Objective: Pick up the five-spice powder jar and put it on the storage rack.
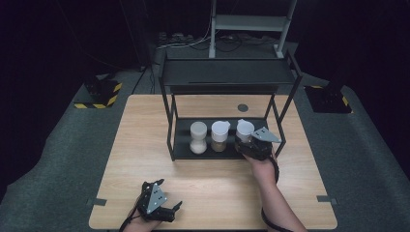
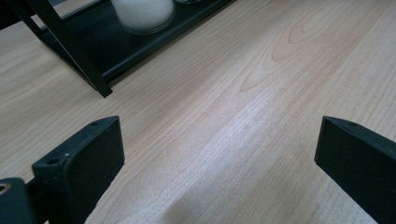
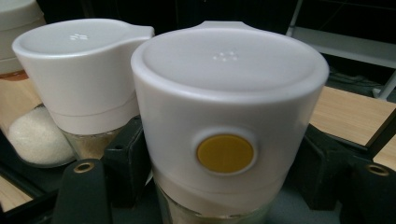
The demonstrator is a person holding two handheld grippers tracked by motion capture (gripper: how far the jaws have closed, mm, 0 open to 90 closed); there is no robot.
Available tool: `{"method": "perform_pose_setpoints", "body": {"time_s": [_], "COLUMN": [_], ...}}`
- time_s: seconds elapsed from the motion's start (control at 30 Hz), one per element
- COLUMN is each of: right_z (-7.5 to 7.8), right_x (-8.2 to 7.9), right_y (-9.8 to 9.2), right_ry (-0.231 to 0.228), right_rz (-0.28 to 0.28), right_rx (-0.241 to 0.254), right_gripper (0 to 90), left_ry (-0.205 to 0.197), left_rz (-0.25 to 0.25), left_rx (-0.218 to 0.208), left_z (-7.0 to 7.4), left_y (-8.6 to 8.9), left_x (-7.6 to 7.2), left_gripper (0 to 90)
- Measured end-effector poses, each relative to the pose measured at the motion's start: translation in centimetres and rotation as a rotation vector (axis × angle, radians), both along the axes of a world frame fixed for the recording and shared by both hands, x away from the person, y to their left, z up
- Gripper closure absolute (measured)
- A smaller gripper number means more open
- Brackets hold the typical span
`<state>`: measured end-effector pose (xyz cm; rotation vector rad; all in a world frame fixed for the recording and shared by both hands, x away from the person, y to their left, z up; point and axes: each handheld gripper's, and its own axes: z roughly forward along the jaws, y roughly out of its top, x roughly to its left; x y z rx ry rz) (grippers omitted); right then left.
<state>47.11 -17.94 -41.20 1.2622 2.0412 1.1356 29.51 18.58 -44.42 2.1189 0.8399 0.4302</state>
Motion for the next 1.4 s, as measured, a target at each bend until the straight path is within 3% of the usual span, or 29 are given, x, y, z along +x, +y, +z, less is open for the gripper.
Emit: {"method": "perform_pose_setpoints", "body": {"time_s": [0.67,1.4], "right_z": [-1.0,-1.4], "right_x": [0.7,0.3], "right_y": [0.1,-0.3], "right_ry": [0.010,-0.001], "right_rz": [-0.011,-0.017], "right_rx": [-0.003,0.016], "right_gripper": [30.5,30.2], "left_ry": [-0.004,-0.008], "left_rz": [-0.001,-0.002], "left_rx": [-0.005,-0.004], "left_z": [0.0,0.0], "left_y": [0.1,0.1], "left_x": [0.0,-0.1], "left_gripper": [1.6,1.6]}}
